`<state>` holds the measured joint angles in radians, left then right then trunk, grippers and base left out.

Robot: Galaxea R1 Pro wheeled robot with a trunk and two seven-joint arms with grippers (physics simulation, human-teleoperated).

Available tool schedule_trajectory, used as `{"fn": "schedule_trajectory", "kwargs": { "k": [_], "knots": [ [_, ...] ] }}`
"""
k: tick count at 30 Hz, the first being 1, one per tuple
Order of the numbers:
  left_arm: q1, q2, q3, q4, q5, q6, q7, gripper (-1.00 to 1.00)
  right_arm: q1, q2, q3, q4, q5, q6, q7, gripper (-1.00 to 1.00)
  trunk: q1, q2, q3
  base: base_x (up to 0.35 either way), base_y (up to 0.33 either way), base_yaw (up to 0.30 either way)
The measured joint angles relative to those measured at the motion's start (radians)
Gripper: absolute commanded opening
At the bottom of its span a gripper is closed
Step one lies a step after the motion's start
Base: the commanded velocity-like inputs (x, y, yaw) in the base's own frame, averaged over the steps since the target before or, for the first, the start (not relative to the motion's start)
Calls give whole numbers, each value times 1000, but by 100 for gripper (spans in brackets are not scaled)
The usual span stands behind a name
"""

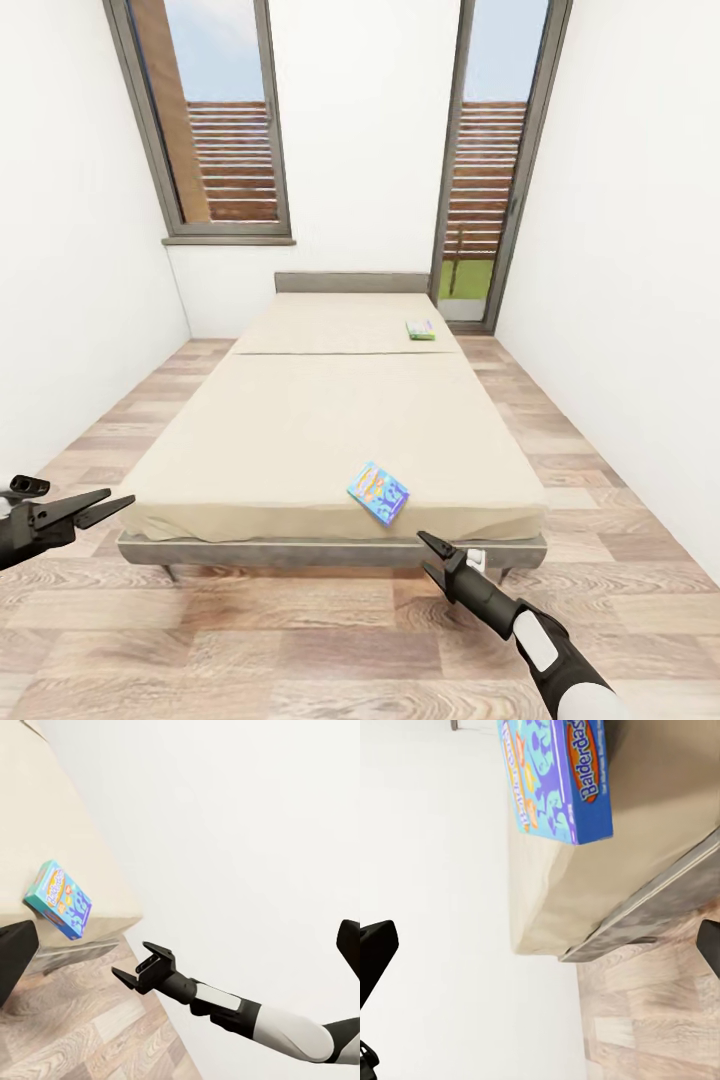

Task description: Put all the toys in the child's room - the three board games (two on the bed and one on the table), the two jigsaw puzzles on the table, and the tennis ball on the table - inside the toy box on the table in the child's room.

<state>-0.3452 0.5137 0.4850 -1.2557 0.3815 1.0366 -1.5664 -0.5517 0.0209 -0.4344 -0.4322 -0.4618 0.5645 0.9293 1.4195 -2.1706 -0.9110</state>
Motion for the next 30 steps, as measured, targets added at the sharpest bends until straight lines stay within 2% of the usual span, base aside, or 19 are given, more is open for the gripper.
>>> {"fn": "schedule_trajectory", "kwargs": {
  "k": [6,17,30],
  "knots": [
    [0,-2,0,0,0,0,0,100,0,0,0,0,1,-1,0,100,0,0,0,153,33,0],
    [0,-3,0,0,1,0,0,100,0,3,1,0,1,-2,-2,100,0,0,0,20,10,0],
    [0,-3,0,2,1,0,0,100,0,4,1,0,1,-3,-2,100,0,0,0,1,123,0]
  ]
}}
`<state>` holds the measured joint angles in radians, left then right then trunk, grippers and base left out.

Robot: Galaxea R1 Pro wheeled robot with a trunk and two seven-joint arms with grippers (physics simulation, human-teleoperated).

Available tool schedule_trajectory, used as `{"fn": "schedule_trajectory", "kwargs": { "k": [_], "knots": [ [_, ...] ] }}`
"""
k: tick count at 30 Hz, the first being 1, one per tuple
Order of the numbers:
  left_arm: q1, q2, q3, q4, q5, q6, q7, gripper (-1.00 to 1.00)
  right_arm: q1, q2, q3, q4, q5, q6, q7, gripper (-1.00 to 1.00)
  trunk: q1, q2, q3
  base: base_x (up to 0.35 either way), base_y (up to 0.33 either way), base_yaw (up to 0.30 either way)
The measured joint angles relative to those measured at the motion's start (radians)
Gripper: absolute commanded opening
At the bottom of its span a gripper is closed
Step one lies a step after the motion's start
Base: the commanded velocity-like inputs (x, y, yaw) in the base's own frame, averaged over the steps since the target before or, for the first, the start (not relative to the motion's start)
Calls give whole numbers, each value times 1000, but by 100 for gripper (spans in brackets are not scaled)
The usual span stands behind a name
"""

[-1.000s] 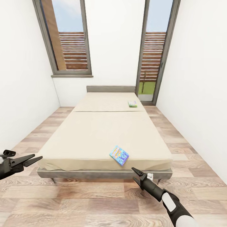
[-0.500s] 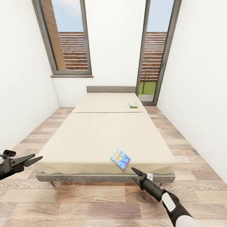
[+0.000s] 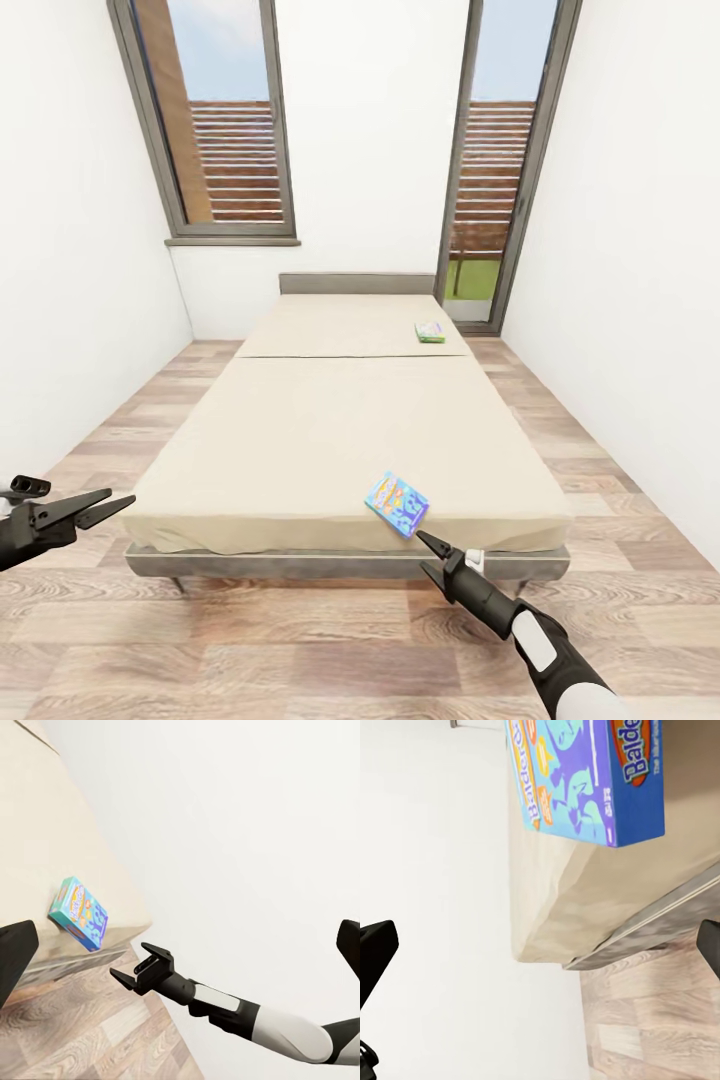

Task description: Put all the toys in the child's room - the three board games (two on the bed and one on the table), the two jigsaw puzzles on the table, and the tennis ball on the table - inside the toy box on the table in the child's room.

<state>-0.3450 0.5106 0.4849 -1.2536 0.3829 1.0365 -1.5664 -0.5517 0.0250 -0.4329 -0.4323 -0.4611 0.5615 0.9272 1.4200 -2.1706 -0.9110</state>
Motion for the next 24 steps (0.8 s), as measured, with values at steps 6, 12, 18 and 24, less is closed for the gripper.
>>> {"fn": "schedule_trajectory", "kwargs": {
  "k": [6,12,18,24],
  "knots": [
    [0,0,1,1,0,0,0,100,0,1,0,0,0,-1,0,100,0,0,0,0,13,0],
    [0,0,1,2,0,0,0,100,0,2,0,0,0,-1,-3,100,19,-35,-16,0,3,0],
    [0,0,1,2,0,0,0,100,0,2,0,0,0,-1,-6,100,42,-77,-34,0,0,0],
    [0,0,1,2,0,0,0,100,0,2,0,0,0,-1,-7,100,65,-119,-53,0,0,0]
  ]
}}
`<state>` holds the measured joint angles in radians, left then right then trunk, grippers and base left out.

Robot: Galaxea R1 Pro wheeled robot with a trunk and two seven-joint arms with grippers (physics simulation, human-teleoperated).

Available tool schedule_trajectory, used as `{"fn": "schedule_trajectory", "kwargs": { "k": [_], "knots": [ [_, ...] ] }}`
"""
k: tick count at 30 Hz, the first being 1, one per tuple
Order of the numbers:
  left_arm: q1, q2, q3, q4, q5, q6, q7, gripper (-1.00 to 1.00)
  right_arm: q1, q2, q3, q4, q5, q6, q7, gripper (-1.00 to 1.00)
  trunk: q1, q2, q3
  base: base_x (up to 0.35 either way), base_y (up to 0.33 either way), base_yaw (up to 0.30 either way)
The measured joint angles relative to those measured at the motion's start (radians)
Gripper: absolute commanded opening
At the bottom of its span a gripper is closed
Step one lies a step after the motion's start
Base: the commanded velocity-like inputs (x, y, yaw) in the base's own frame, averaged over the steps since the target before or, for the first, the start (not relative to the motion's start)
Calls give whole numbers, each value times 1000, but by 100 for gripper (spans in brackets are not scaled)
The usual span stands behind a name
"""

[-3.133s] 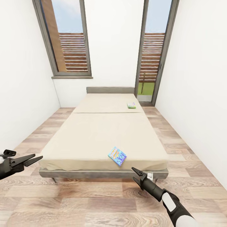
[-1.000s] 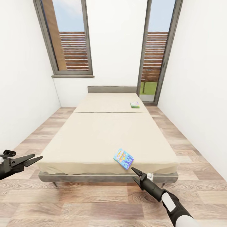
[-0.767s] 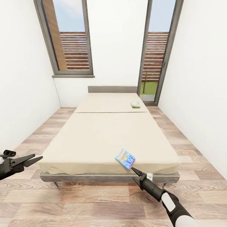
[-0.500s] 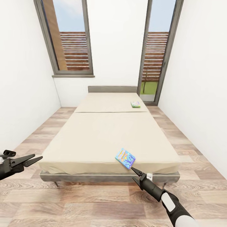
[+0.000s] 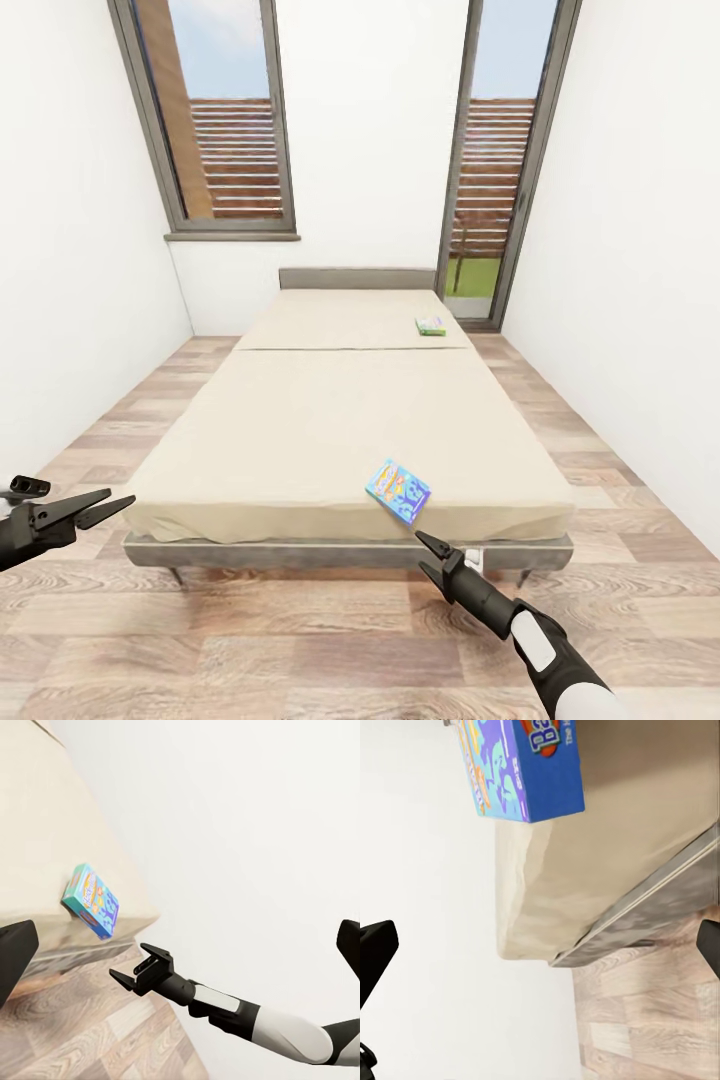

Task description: Put all the toys in the child's room - the three board games (two on the bed and one on the table), the two jigsaw puzzles on the table, and the tennis ball on the table - inside the toy box on the table in the child's room.

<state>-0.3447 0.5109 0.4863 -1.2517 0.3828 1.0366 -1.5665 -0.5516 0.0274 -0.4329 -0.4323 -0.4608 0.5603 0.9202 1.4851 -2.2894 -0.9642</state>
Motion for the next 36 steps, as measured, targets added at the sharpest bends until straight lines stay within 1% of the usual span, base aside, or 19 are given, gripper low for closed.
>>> {"fn": "schedule_trajectory", "kwargs": {
  "k": [1,16,26,36],
  "knots": [
    [0,0,0,0,0,0,0,100,0,1,0,0,0,0,0,100,4,-7,-3,0,0,0],
    [0,0,0,0,0,0,0,100,0,3,0,0,0,-1,-4,100,4,-7,-3,6,1,0],
    [0,0,0,-4,0,0,0,100,0,4,0,0,0,-1,-9,100,4,-7,-3,167,92,0],
    [0,0,0,-3,0,0,0,100,0,4,0,0,0,-1,-10,100,4,-7,-3,33,15,0]
  ]
}}
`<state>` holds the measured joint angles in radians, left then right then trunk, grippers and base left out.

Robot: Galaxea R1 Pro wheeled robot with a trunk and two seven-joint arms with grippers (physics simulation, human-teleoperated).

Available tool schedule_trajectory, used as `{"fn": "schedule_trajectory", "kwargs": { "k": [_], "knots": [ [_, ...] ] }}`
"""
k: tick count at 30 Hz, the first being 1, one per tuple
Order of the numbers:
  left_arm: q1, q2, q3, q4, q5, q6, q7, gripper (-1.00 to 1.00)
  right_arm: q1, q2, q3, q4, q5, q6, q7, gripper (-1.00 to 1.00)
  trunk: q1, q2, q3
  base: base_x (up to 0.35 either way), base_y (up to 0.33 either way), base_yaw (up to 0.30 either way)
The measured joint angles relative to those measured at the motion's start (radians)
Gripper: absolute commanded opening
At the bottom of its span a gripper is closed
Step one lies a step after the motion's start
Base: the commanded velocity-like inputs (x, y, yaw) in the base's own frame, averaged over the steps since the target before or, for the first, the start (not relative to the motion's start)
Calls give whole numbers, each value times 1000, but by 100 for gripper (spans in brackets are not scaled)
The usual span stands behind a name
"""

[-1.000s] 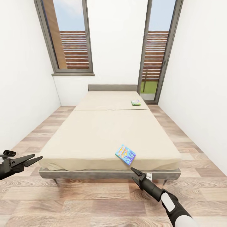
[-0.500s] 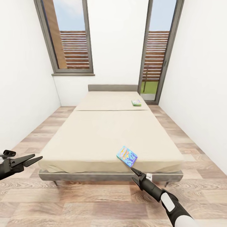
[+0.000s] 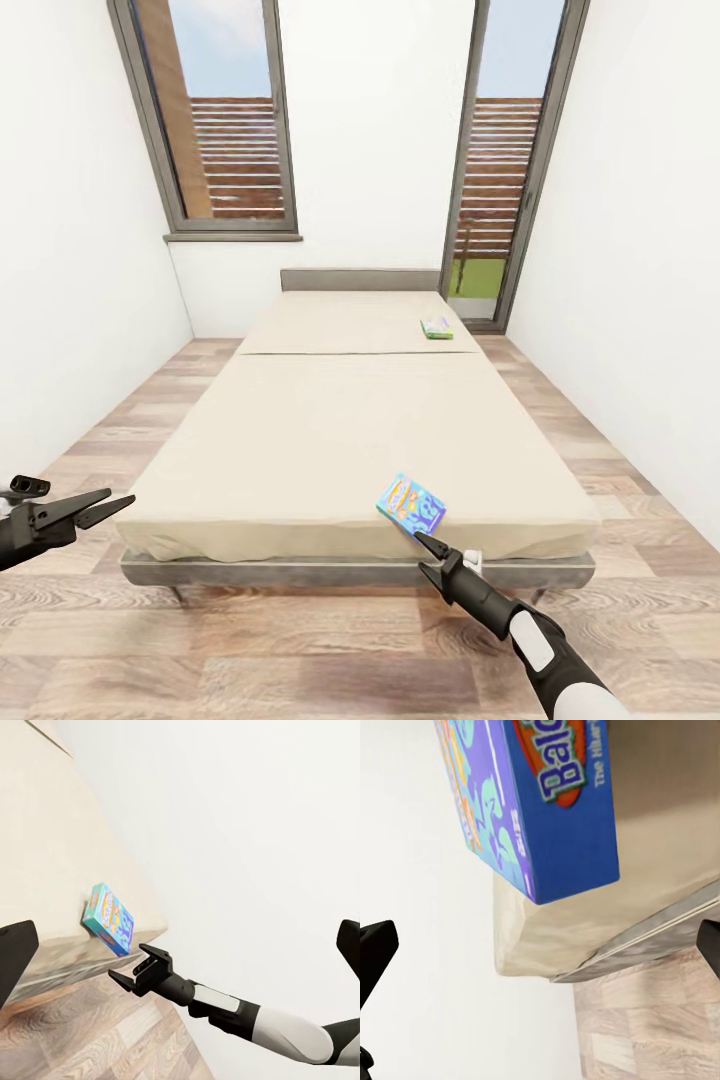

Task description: Put all the toys in the child's room - the three board games (two on the bed and one on the table), the two jigsaw puzzles on the table, and the tennis ball on the table - inside the toy box on the table in the child's room.

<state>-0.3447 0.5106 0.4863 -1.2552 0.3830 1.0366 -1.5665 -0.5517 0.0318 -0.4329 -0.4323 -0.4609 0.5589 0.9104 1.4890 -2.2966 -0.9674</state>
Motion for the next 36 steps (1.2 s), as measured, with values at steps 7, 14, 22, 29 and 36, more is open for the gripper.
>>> {"fn": "schedule_trajectory", "kwargs": {
  "k": [7,14,22,29,36],
  "knots": [
    [0,0,0,-1,0,0,0,100,0,1,0,0,0,0,0,100,0,0,0,77,43,0],
    [0,0,0,-1,0,-1,0,100,0,3,0,0,0,0,0,100,0,0,0,138,91,0],
    [0,-1,0,-1,0,-1,0,100,0,4,0,0,0,-1,0,100,0,0,0,21,14,0],
    [0,-1,0,0,0,-1,0,100,0,4,0,0,0,-1,0,100,0,0,0,3,2,0],
    [0,-2,0,0,0,-1,0,100,0,4,0,0,0,-1,0,100,0,0,0,0,0,0]
  ]
}}
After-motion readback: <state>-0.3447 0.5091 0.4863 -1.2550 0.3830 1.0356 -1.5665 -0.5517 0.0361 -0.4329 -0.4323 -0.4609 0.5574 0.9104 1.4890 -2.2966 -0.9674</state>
